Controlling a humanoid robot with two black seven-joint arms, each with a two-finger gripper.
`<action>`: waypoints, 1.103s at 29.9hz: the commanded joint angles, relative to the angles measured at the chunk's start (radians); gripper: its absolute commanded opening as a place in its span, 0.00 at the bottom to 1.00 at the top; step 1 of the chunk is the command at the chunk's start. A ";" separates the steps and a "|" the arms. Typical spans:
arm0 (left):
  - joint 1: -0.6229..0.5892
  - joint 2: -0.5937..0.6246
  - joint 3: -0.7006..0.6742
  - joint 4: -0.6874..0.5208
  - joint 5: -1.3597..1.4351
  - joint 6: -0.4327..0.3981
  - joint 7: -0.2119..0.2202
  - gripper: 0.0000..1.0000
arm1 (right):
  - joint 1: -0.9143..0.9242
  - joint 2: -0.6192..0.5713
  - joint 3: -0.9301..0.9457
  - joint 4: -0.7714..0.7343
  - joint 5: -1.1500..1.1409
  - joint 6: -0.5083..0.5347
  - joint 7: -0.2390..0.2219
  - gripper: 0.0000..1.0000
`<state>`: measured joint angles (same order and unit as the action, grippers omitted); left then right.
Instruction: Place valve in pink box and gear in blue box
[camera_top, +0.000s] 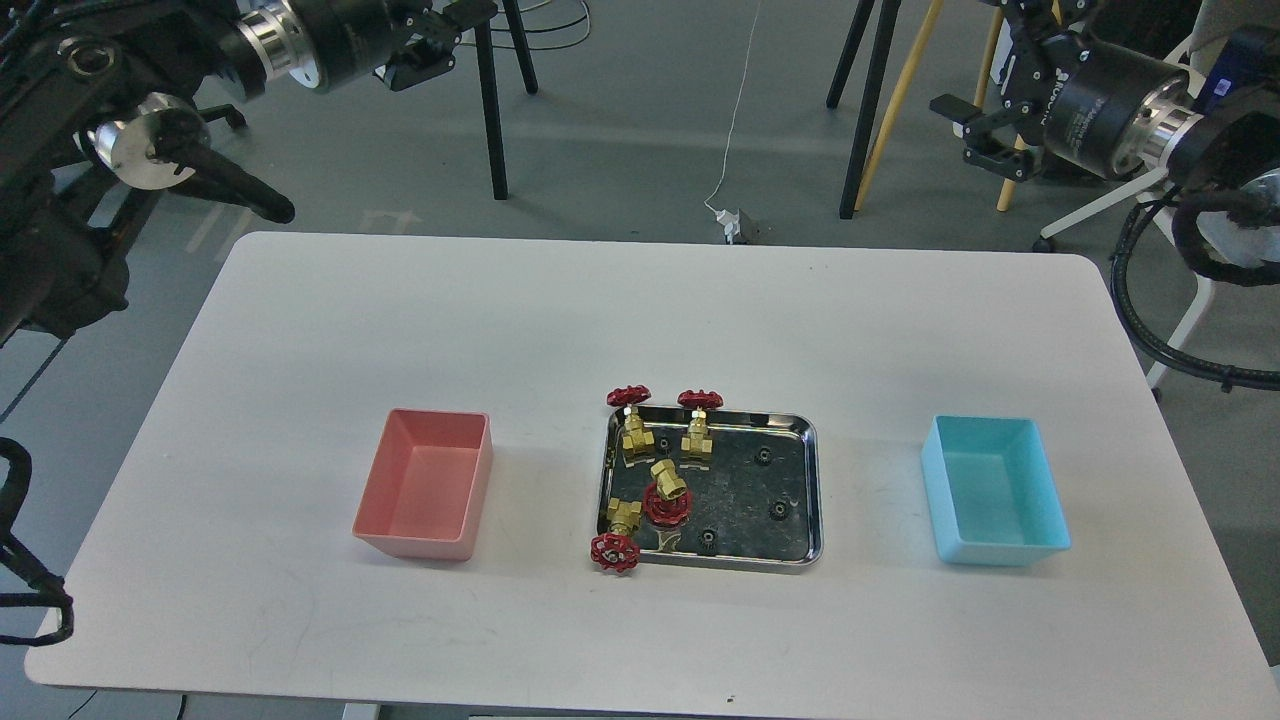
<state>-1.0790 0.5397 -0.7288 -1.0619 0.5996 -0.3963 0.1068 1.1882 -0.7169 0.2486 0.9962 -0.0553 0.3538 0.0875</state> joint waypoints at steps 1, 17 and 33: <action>0.005 0.016 -0.033 -0.001 0.003 0.004 -0.019 1.00 | 0.002 -0.001 0.000 -0.002 -0.009 0.002 0.000 0.99; 0.017 -0.010 -0.060 0.175 -0.009 -0.078 -0.338 1.00 | 0.004 -0.007 0.015 -0.005 -0.012 0.007 0.038 0.99; 0.229 -0.024 0.089 -0.194 0.722 0.182 -0.366 0.98 | 0.056 -0.012 0.018 -0.014 -0.077 0.007 0.024 0.99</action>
<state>-0.9371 0.5202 -0.6501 -1.1475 1.1686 -0.3565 -0.2491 1.2236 -0.7254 0.2693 0.9892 -0.1308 0.3594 0.1119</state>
